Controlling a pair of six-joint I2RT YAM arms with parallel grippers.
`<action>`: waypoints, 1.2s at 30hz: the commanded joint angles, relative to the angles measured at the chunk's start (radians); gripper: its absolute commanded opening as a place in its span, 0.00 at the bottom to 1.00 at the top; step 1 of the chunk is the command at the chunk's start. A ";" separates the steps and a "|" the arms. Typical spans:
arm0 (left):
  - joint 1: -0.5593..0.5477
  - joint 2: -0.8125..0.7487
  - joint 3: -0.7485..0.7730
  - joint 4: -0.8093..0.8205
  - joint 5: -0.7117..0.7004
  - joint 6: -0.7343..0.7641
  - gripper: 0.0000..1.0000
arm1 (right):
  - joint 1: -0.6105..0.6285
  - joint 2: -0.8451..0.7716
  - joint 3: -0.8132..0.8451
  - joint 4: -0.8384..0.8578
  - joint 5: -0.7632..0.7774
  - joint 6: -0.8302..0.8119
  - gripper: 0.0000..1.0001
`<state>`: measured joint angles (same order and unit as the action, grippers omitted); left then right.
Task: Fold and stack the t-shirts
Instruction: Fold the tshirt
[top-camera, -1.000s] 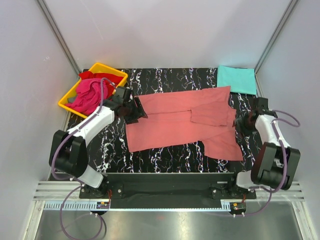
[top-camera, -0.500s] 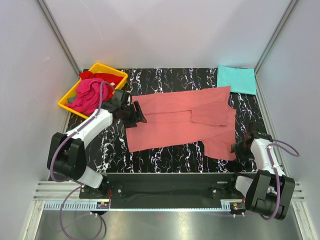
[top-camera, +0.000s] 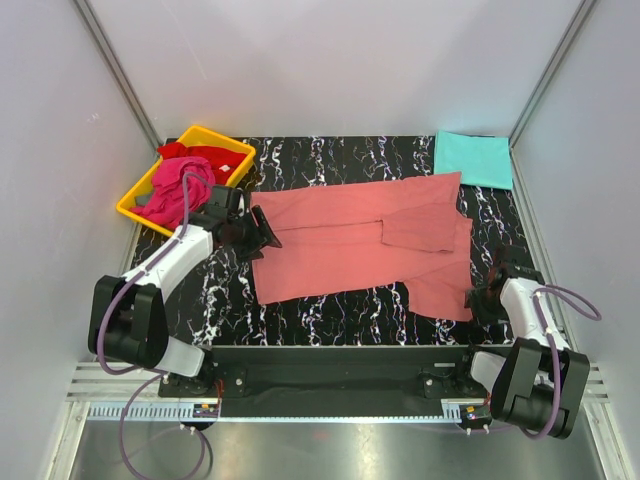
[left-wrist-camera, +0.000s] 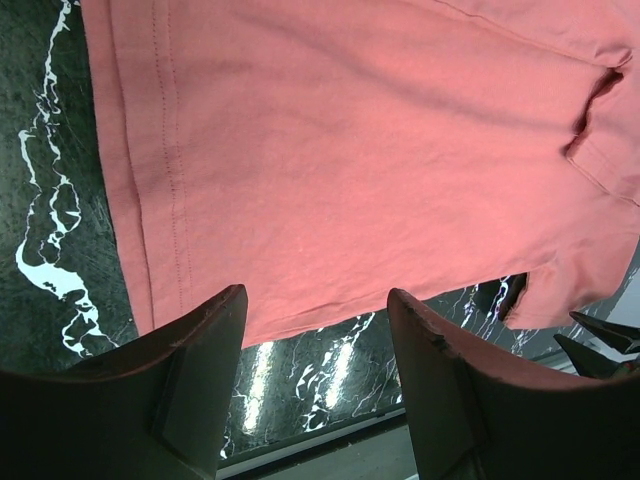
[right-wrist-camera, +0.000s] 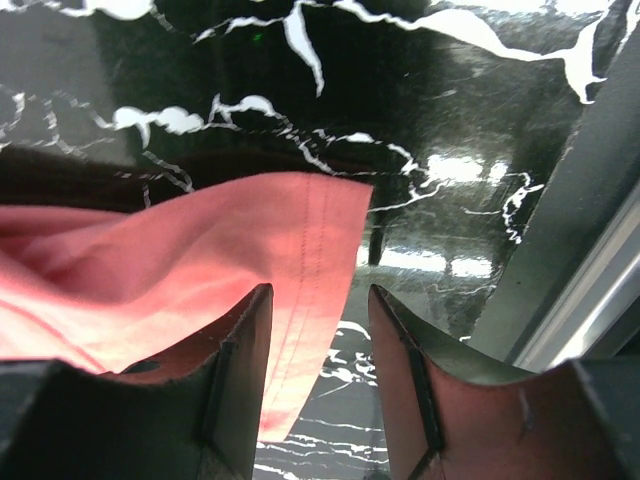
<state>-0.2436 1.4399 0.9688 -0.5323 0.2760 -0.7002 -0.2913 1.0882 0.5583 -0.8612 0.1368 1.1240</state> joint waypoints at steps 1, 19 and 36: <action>0.001 -0.021 0.045 0.011 -0.003 -0.012 0.63 | -0.005 0.030 0.025 0.004 0.067 0.040 0.50; 0.012 -0.053 0.019 -0.038 -0.208 -0.125 0.62 | -0.003 0.167 -0.001 0.138 0.032 0.006 0.11; -0.008 -0.300 -0.122 -0.166 -0.293 -0.471 0.46 | 0.000 -0.050 0.068 0.033 -0.005 -0.093 0.00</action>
<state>-0.2363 1.1938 0.9001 -0.7074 -0.0452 -1.0634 -0.2909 1.0828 0.5842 -0.8108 0.1623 1.0878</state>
